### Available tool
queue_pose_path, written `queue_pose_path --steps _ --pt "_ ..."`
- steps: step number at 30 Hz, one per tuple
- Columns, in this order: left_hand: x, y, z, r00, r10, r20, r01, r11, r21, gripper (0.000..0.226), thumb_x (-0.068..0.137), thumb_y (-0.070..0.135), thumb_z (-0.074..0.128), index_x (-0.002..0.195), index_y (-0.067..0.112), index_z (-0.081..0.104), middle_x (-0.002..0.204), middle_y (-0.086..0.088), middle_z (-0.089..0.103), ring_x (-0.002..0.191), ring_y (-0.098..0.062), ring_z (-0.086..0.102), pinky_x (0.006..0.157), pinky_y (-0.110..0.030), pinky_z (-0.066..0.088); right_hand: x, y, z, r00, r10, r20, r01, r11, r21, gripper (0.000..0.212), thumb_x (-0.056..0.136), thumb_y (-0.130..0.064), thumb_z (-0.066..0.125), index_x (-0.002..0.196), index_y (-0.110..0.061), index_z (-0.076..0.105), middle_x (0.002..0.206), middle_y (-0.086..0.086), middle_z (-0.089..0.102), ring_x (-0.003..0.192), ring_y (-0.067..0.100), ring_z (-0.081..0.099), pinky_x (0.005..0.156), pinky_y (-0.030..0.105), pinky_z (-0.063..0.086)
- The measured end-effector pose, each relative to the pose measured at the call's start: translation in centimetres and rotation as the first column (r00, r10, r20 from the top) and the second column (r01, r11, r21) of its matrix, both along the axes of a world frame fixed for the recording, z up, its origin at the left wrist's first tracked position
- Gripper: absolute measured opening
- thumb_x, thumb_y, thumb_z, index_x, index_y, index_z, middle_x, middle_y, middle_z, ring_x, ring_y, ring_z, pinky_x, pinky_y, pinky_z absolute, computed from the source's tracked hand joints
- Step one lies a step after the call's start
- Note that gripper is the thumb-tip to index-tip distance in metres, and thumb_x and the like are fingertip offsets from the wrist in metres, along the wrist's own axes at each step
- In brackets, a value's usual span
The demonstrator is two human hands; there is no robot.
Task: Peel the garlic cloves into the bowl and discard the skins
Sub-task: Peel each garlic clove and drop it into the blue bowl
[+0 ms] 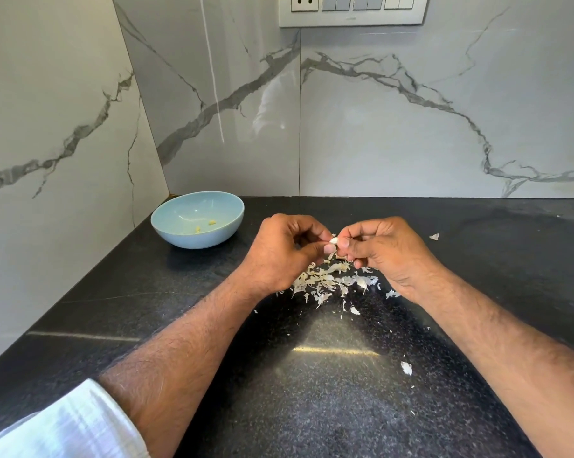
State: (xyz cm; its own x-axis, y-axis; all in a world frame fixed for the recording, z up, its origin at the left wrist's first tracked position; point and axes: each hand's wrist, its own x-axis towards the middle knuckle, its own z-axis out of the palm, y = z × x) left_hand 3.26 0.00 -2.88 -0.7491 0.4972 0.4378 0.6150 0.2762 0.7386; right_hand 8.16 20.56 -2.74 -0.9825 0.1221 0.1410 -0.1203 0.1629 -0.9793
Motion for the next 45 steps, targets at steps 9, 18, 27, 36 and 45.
queue_pose_path --steps 9,18,27,36,45 --pt "0.5 0.3 0.1 0.999 -0.027 0.041 0.029 0.998 -0.050 0.008 0.107 0.011 0.064 0.099 0.011 0.066 0.074 0.002 0.070 0.059 -0.001 0.065 0.058 -0.013 0.047 -0.2 0.0 0.7 0.996 0.014 0.089 -0.018 0.999 0.049 0.017 0.090 0.007 0.070 0.081 -0.004 0.080 0.077 0.015 0.072 0.065 0.015 0.059 0.067 0.035 0.049" --pt "0.4 0.7 -0.5 0.961 -0.101 0.258 0.067 0.988 0.137 0.009 0.108 0.013 0.062 0.101 0.007 0.063 0.072 -0.006 0.069 0.064 -0.029 0.062 0.053 -0.033 0.048 -0.1 -0.3 0.1 0.997 0.045 0.055 -0.040 0.996 -0.085 0.017 0.098 -0.014 0.069 0.097 0.002 0.074 0.065 0.005 0.050 0.063 0.019 0.042 0.062 0.034 0.040" --pt "-0.5 -0.1 0.3 0.890 -0.067 0.452 -0.091 0.943 0.319 0.007 0.105 0.007 0.065 0.099 0.002 0.066 0.077 -0.009 0.067 0.059 -0.018 0.062 0.047 -0.027 0.044 1.0 1.1 1.0 1.000 -0.015 -0.008 0.018 0.845 0.535 0.059 0.089 -0.062 0.069 0.054 -0.015 0.062 0.050 -0.009 0.053 0.052 0.020 0.054 0.064 0.028 0.041" --pt "-0.2 -0.5 0.2 0.887 -0.044 0.459 -0.054 0.978 0.200 0.009 0.098 0.007 0.075 0.100 -0.001 0.072 0.076 -0.008 0.073 0.058 -0.017 0.061 0.046 -0.024 0.043 1.3 -0.9 0.3 0.927 0.013 -0.376 0.210 0.811 0.546 0.036 0.089 -0.023 0.083 0.123 -0.033 0.076 0.103 -0.021 0.076 0.089 -0.010 0.070 0.075 0.012 0.055" --pt "-0.5 -3.2 1.3 0.927 0.073 0.367 -0.055 0.997 -0.059 0.012 0.092 0.010 0.083 0.100 0.005 0.076 0.082 -0.012 0.078 0.064 -0.013 0.069 0.049 -0.020 0.048 1.4 -1.7 0.1 0.943 0.110 -0.315 0.058 0.874 0.482 0.016 0.092 -0.018 0.080 0.103 -0.029 0.082 0.084 -0.011 0.076 0.077 0.009 0.071 0.071 0.022 0.057"
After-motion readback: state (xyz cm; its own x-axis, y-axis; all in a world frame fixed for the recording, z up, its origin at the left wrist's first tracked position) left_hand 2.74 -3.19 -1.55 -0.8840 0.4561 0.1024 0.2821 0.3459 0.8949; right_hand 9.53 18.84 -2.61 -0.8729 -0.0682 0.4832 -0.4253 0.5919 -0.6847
